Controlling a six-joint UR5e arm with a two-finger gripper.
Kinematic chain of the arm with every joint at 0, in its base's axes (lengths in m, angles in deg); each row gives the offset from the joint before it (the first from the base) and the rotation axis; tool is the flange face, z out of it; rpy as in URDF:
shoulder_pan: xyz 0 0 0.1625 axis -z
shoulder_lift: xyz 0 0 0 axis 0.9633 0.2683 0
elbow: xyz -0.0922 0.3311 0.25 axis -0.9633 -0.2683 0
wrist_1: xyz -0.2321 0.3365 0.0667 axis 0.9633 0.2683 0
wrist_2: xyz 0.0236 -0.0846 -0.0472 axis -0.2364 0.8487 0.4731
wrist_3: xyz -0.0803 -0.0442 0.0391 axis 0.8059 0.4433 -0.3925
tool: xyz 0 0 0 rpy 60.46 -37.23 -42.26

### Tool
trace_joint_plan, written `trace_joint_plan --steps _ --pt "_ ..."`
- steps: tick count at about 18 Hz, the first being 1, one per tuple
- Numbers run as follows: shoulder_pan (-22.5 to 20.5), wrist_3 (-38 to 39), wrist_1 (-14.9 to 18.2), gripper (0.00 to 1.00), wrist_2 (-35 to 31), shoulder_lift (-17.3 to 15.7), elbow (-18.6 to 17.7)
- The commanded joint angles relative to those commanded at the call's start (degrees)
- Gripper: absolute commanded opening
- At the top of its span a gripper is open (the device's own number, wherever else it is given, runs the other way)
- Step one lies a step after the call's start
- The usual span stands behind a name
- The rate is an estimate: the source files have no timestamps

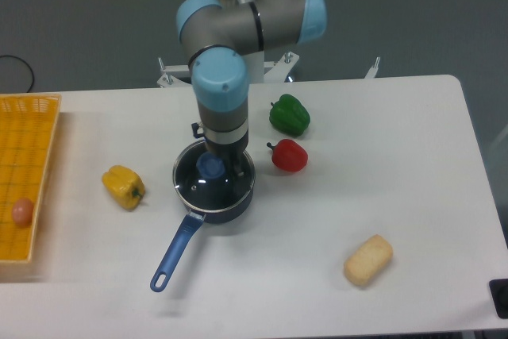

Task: Open the lid
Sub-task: 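Move the gripper over the saucepan and lower it onto the blue lid knob, then close the gripper around the blue knob of the glass lid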

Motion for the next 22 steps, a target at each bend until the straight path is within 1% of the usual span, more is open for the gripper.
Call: trace_joint_plan --steps 5,10,15,22 --pt "0.36 -0.09 0.44 1.00 -1.84 -0.26 -0.35" --pt "1.23 -0.09 0.53 1.00 -1.93 -0.44 -0.79" --pt "2.20 -0.17 0.62 1.00 -2.46 -0.70 -2.63" --pt "2.29 -1.41 0.44 1.00 -2.29 -1.23 -3.52"
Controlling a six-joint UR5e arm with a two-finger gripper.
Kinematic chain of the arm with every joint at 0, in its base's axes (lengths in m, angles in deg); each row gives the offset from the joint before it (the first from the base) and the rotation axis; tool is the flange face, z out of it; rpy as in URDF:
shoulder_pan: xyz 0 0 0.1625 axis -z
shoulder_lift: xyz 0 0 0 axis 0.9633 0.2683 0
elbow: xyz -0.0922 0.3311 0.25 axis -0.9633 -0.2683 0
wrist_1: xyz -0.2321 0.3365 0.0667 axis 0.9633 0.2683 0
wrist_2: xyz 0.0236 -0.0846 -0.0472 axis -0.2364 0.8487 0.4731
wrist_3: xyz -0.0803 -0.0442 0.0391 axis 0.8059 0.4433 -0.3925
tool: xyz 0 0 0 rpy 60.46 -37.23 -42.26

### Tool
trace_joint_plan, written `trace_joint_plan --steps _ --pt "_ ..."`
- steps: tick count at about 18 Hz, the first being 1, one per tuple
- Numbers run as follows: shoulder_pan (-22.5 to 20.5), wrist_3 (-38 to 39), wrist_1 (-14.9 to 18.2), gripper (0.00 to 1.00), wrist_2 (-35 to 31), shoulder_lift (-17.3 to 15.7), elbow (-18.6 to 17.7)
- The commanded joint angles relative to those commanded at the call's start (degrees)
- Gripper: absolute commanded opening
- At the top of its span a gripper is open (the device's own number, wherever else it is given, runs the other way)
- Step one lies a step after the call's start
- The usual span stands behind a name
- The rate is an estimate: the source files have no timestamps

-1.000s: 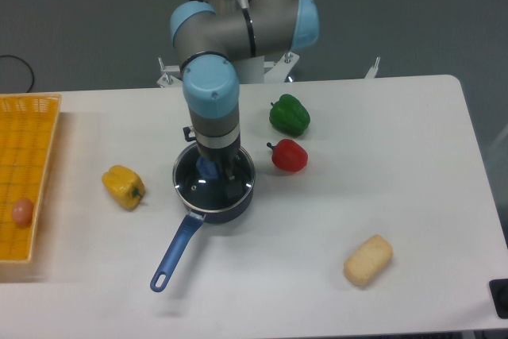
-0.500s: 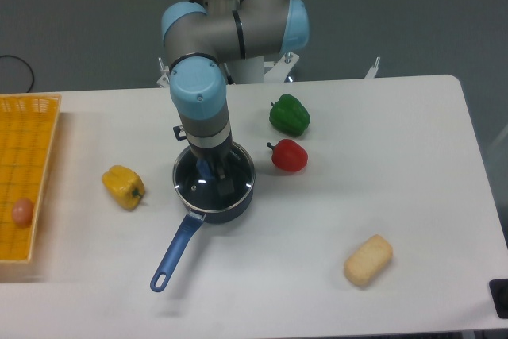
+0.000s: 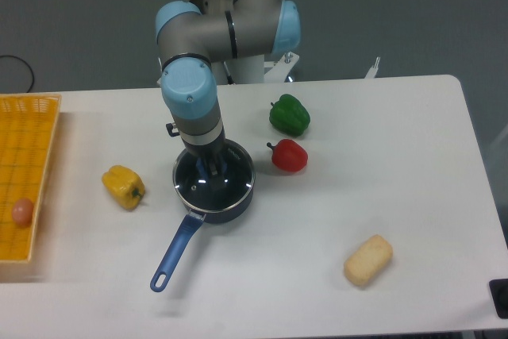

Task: Open the lid
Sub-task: 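Close the gripper around the blue knob of the glass lid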

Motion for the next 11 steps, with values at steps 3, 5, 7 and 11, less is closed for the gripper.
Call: trace_joint_plan --steps 3,5,7,11 --pt "0.18 0.35 -0.09 1.00 0.00 0.26 0.00" --pt "0.44 0.44 -0.26 1.00 0.09 0.44 0.09" --pt "0.44 0.44 -0.44 1.00 0.09 0.53 0.09" --pt "0.44 0.26 -0.44 1.00 0.09 0.70 0.09"
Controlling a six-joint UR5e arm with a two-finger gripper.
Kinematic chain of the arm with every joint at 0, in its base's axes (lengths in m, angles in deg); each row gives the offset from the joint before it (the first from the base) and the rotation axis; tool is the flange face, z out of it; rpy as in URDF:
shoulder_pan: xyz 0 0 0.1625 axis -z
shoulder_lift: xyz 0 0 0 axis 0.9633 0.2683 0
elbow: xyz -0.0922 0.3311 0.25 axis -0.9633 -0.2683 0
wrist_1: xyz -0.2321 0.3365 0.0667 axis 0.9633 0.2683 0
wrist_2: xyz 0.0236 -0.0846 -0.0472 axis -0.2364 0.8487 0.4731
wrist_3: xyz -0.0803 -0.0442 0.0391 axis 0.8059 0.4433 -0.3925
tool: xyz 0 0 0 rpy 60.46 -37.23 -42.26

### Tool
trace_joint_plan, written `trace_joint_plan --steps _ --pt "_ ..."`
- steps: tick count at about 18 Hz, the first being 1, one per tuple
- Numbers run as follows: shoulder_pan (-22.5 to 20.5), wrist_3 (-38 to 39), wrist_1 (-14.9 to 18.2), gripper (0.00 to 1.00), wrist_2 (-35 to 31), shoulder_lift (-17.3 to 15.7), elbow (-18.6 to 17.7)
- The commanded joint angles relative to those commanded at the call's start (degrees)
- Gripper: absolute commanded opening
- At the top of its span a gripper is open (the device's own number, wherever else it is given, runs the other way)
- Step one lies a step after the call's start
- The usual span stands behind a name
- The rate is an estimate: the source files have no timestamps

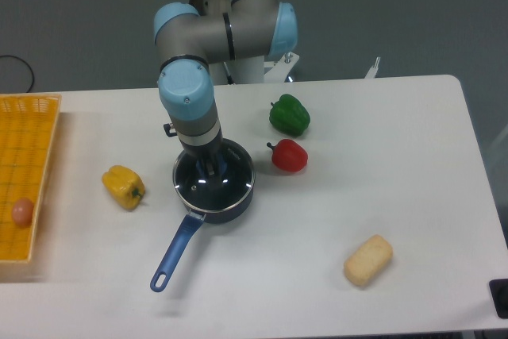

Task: Open the lid
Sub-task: 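Close the gripper around the blue knob of the glass lid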

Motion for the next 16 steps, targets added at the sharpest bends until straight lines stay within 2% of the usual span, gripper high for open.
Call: trace_joint_plan --steps 10,16 --pt "0.00 -0.09 -0.17 0.92 -0.18 0.97 0.00" --pt "-0.09 0.00 -0.18 0.80 -0.18 0.97 0.09"
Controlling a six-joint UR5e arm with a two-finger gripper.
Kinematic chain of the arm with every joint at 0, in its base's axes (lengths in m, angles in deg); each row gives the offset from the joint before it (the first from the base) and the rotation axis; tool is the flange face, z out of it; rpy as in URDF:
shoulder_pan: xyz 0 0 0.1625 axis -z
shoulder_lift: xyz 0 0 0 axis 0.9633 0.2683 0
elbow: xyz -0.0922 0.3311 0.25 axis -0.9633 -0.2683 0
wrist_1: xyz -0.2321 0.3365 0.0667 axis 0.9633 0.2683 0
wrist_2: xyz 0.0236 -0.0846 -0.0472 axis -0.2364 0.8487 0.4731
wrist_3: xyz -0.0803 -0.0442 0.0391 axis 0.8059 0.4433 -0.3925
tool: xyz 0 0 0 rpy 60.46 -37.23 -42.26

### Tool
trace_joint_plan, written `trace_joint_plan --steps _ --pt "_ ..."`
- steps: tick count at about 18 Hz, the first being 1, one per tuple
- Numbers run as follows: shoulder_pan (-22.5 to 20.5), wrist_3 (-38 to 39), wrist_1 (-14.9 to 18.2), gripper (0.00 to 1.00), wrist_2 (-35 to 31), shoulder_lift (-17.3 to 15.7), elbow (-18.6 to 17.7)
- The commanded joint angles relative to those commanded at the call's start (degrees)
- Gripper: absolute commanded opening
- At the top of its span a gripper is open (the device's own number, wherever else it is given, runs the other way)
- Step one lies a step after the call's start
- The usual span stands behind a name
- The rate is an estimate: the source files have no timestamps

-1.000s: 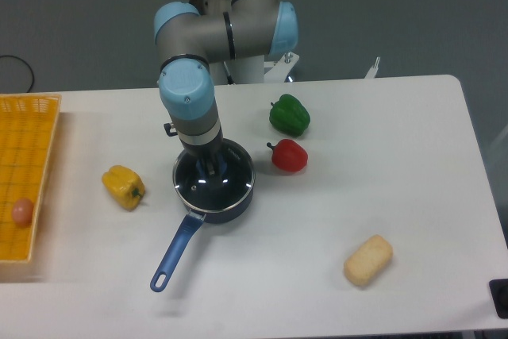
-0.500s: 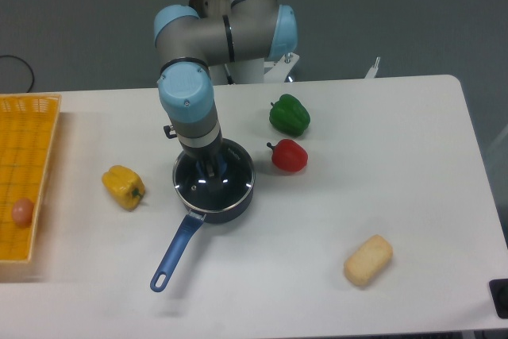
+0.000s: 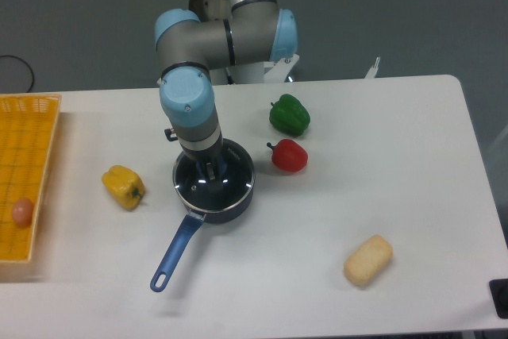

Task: Open the lid
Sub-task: 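Close the gripper around the blue knob of the glass lid, then hold the knob and tilt the lid up off the pan rim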

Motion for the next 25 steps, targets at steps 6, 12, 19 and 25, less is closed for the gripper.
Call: trace_joint_plan --steps 6,12,19,25 --pt "-0.09 0.09 0.09 0.74 0.00 0.00 0.09" --pt "-0.26 0.18 0.09 0.70 0.00 -0.09 0.44" --pt "-0.44 0.26 0.09 0.67 0.00 -0.09 0.62" --pt "-0.44 0.26 0.09 0.66 0.00 -0.18 0.70"
